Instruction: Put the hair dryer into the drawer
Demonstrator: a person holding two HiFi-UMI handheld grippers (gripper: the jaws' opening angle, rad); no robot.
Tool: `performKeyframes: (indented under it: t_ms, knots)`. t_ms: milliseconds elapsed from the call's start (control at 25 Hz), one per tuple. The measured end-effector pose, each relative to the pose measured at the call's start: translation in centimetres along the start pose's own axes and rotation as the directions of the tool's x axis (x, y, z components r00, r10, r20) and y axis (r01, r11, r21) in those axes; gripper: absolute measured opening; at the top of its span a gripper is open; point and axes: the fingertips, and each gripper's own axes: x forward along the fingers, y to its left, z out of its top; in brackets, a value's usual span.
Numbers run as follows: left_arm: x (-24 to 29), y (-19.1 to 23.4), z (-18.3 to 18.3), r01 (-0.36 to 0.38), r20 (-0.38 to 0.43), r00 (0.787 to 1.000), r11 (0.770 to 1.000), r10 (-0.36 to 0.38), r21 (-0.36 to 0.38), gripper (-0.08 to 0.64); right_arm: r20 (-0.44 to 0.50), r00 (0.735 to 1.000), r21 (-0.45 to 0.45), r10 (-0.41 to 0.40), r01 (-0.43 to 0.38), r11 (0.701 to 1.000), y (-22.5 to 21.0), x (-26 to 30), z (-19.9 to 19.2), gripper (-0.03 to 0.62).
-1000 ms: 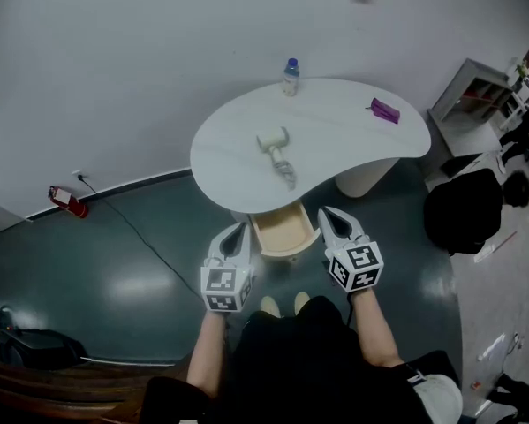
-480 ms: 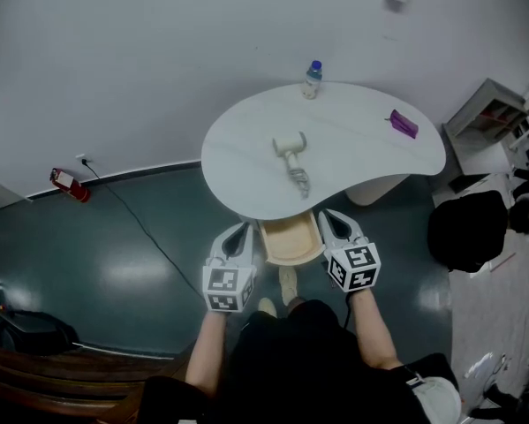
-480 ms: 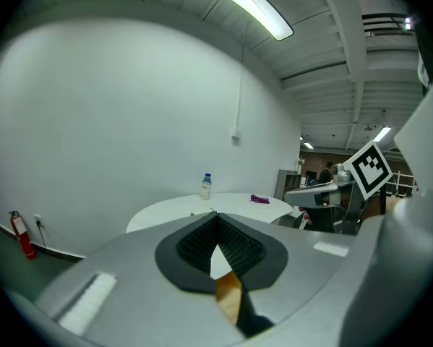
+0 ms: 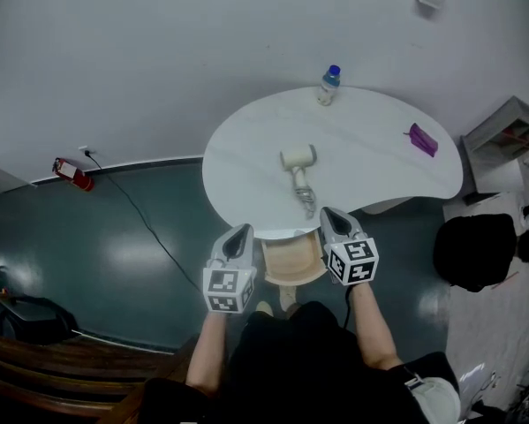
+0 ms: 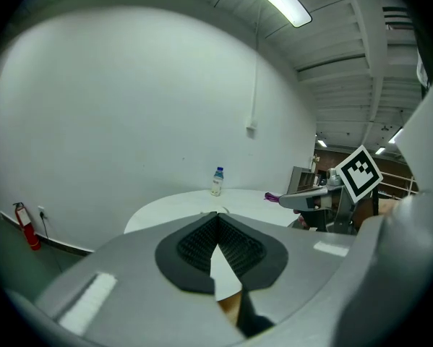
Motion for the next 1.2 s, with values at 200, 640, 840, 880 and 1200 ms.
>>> performKeyframes:
  t_ms: [200, 640, 840, 880, 1200]
  knots:
    - [3.5, 1.3, -0.6, -0.032, -0.046, 0.998, 0.999, 0.031, -0.032, 0.008, -0.058, 0.998, 0.013, 0.02, -0.019, 1.0, -2.3, 4.3, -0.8, 0.003]
    - [9.1, 3.2, -4.9, -0.068, -0.139, 0.989, 0.994, 0.055, -0.091, 0.008, -0.163, 0.984, 0.028, 0.07, -0.067, 0.997, -4.8, 11.0, -4.0, 0.003]
    - [10.1, 3.9, -6.0, -0.087, -0.166, 0.984, 0.991, 0.069, -0.104, 0.008, -0.203, 0.977, 0.052, 0.062, -0.053, 0.997, -5.9, 13.7, -5.3, 0.003]
    - [10.1, 4.0, -6.2, -0.09, -0.173, 0.982, 0.99, 0.071, -0.106, 0.008, -0.212, 0.975, 0.059, 0.063, -0.051, 0.997, -6.0, 14.2, -5.6, 0.005]
    - [10.5, 4.3, -7.0, -0.116, -0.203, 0.975, 0.986, 0.09, -0.12, 0.008, -0.268, 0.959, 0.131, 0.09, -0.056, 0.99, -6.9, 18.0, -6.6, 0.103]
